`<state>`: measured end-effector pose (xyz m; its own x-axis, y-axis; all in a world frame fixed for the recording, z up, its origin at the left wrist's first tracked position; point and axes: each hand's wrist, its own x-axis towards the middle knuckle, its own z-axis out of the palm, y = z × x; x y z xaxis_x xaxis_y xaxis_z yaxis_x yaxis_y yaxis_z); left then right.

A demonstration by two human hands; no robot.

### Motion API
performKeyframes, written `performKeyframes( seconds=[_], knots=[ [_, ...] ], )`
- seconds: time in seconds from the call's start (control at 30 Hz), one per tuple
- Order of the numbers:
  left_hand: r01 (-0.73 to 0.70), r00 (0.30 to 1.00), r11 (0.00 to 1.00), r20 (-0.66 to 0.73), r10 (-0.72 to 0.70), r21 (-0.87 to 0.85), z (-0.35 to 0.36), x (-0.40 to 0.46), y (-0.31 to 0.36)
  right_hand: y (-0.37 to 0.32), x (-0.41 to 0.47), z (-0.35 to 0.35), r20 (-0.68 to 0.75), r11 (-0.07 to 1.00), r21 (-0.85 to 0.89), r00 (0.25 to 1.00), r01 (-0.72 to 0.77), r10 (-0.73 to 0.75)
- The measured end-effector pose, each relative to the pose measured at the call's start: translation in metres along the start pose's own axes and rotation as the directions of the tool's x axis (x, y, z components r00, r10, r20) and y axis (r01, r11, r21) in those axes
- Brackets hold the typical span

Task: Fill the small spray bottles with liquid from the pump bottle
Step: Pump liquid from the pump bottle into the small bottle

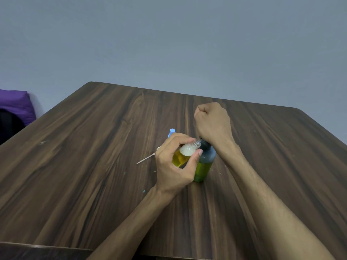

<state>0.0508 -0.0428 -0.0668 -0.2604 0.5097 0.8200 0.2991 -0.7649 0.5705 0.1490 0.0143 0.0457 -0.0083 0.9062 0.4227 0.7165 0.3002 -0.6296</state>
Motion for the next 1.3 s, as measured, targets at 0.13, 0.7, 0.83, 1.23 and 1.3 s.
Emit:
performKeyframes(
  seconds=[0.13, 0.7, 0.83, 1.23, 1.3],
  knots=[
    [0.054, 0.998, 0.997, -0.007, -0.054, -0.047, 0.004, -0.002, -0.003, -0.007, 0.009, -0.007, 0.197, 0.962, 0.208, 0.971, -0.178, 0.137],
    [0.119, 0.991, 0.991, -0.055, -0.122, -0.06, -0.002, 0.007, 0.001, 0.019, -0.031, 0.021, -0.066, 0.864, 0.504, 0.997, -0.01, 0.05],
    [0.139, 0.989, 0.986, -0.046, -0.144, -0.096, 0.001, 0.008, 0.002, 0.025, -0.053, 0.011, 0.182, 0.688, 0.695, 0.977, -0.209, 0.114],
    [0.138, 0.988, 0.99, -0.069, -0.14, -0.025, -0.003, 0.012, 0.003, 0.028, -0.063, 0.027, -0.052, 0.669, 0.738, 0.981, -0.088, 0.186],
    [0.135, 0.989, 0.991, -0.065, -0.136, -0.024, -0.004, 0.012, 0.002, 0.027, -0.063, 0.03, -0.078, 0.66, 0.744, 0.969, -0.1, 0.235]
  ],
)
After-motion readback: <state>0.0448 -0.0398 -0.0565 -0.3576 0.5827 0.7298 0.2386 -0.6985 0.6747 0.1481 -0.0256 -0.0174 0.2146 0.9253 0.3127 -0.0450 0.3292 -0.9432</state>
